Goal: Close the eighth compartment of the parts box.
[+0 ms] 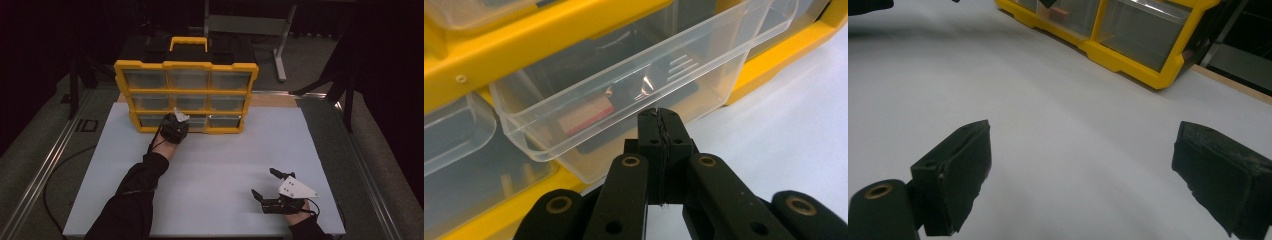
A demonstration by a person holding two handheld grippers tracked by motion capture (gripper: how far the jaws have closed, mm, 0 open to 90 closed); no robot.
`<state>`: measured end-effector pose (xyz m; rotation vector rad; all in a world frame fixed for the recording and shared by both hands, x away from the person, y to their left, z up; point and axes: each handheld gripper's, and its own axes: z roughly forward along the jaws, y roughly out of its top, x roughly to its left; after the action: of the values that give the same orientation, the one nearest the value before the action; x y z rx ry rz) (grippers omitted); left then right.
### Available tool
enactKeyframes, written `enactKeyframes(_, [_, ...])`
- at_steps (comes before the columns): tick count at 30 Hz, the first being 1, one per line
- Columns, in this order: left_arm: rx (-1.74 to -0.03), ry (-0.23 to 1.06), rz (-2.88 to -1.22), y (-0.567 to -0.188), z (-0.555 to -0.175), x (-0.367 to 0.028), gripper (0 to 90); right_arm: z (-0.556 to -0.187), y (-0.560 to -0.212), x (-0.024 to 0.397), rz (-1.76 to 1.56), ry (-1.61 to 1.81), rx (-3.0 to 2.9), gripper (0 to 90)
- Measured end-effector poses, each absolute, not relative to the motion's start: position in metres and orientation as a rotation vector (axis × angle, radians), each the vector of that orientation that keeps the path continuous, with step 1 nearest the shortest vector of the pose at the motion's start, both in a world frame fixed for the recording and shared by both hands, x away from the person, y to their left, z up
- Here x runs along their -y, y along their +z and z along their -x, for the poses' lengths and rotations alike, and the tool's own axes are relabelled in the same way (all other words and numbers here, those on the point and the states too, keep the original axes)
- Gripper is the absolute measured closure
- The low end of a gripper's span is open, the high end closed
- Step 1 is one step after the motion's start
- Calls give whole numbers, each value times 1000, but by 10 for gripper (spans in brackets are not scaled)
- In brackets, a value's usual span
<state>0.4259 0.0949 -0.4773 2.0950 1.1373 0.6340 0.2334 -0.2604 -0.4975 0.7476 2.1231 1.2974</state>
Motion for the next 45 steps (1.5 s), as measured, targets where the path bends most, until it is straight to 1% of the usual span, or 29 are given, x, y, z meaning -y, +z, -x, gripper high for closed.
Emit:
enactKeyframes(19, [-1154, 653, -2084, -482, -442, -95, 894, -233, -498, 261, -753, 1301, -2117, 90])
enactKeyframes(21, [-1160, 635, -2077, -483, -444, -94, 894, -234, -498, 261, -755, 1305, -2116, 89])
enactKeyframes(29, [-1160, 640, -2087, -482, -444, -91, 894, -234, -498, 261, -754, 1304, -2122, 90])
enactKeyframes(34, [-1200, 615, -2088, -480, -444, -90, 890, -234, -498, 260, -752, 1303, -2120, 90])
enactKeyframes(36, [-1202, 595, -2092, -479, -443, -90, 846, -234, -498, 261, -753, 1303, -2122, 90])
enactKeyframes(41, [-1173, 536, -2110, -476, -438, -89, 828, -234, -498, 261, -752, 1305, -2118, 90])
enactKeyframes(42, [-1169, 530, -2111, -476, -436, -89, 801, -233, -498, 261, -754, 1304, -2119, 90])
enactKeyframes(43, [-1163, 521, -2108, -475, -435, -89, 801, -234, -498, 261, -753, 1303, -2117, 90])
enactKeyframes(44, [-1163, 516, -2107, -474, -433, -89, 770, -233, -498, 261, -753, 1302, -2117, 90])
enactKeyframes(45, [-1162, 517, -2105, -473, -432, -89, 762, -233, -498, 261, -754, 1301, -2117, 89])
